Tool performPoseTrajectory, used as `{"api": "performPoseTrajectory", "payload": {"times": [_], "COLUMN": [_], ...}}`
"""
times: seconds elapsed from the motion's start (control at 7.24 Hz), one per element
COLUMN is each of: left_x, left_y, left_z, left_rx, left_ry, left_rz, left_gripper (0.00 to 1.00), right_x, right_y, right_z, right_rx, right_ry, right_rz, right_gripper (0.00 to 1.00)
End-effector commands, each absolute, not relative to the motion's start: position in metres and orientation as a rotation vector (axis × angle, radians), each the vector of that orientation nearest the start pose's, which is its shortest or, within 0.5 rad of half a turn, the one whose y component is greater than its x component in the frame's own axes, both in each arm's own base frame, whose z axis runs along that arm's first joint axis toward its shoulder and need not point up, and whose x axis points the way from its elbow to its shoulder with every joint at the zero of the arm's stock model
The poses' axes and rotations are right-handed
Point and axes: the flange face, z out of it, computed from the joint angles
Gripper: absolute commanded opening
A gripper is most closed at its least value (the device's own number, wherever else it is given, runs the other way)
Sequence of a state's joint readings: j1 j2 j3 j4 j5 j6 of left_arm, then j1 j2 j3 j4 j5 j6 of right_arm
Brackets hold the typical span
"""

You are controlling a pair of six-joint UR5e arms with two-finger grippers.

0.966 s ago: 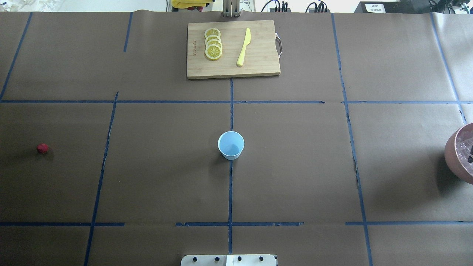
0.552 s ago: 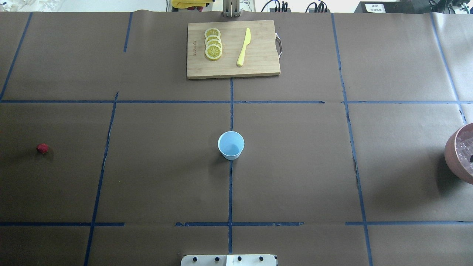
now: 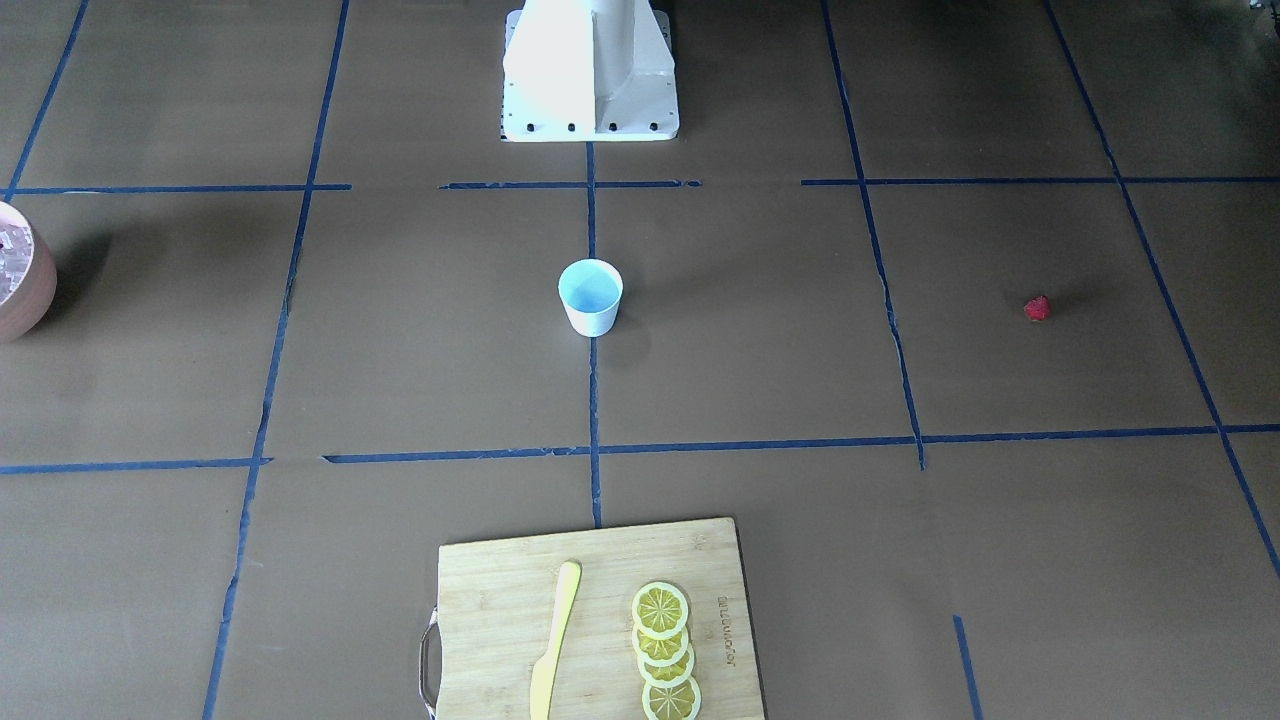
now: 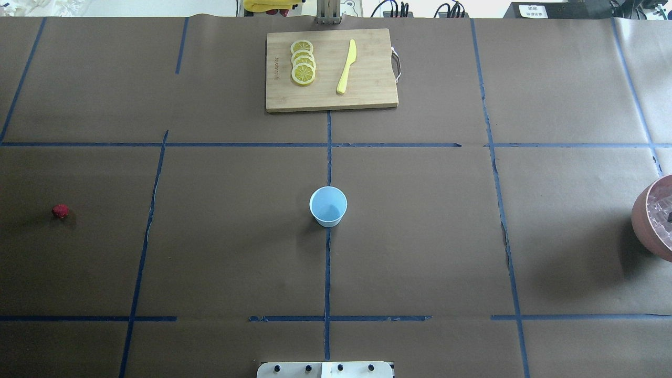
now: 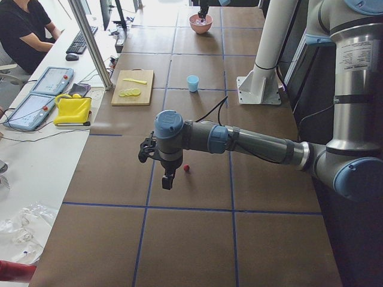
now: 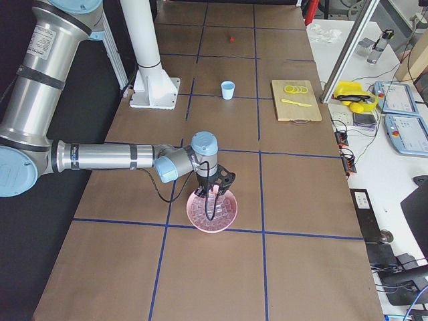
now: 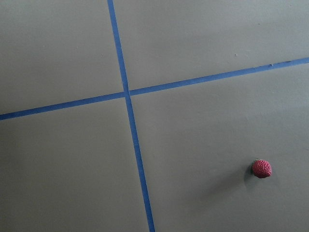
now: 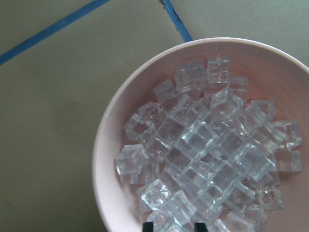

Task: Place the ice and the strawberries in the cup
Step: 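Lower the right gripper into the pink bowl and grasp an ice cube, then carry the ice cube with the right gripper over the light-blue cup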

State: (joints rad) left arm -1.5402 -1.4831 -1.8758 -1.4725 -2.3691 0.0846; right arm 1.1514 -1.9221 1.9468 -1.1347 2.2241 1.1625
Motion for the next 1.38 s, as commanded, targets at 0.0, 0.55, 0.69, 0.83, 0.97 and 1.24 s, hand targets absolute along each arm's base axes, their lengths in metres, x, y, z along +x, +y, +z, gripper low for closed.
{"api": "performPoseTrajectory", "payload": {"times": [0.0, 0.55, 0.69, 0.83, 0.97, 1.24], "left_x": [-0.048, -0.047, -0.047, -0.047, -0.047, -0.047], "left_y": [-0.453, -0.453, -0.453, -0.453, -0.453, -0.453], "left_z": [0.558, 0.565, 0.564, 0.565, 0.565, 0.565], "left_rx": [0.134, 0.123, 0.125, 0.123, 0.122, 0.123], "left_ry": [0.794, 0.795, 0.796, 0.796, 0.796, 0.796], "left_rz": [0.157, 0.155, 0.155, 0.155, 0.154, 0.155], "left_gripper": [1.0, 1.0, 1.0, 1.0, 1.0, 1.0], "right_x": [-0.12, -0.347, -0.393, -0.424, -0.455, -0.53], "right_y": [-0.397, -0.418, -0.417, -0.411, -0.409, -0.425], "right_z": [0.492, 0.278, 0.212, 0.189, 0.167, 0.137], "right_rx": [-0.115, -0.248, -0.234, -0.269, -0.282, -0.3], "right_ry": [-0.892, -0.932, -0.881, -0.888, -0.921, -0.919], "right_rz": [0.615, 0.554, 0.576, 0.623, 0.63, 0.677], "right_gripper": [0.0, 0.0, 0.0, 0.02, 0.02, 0.0]}}
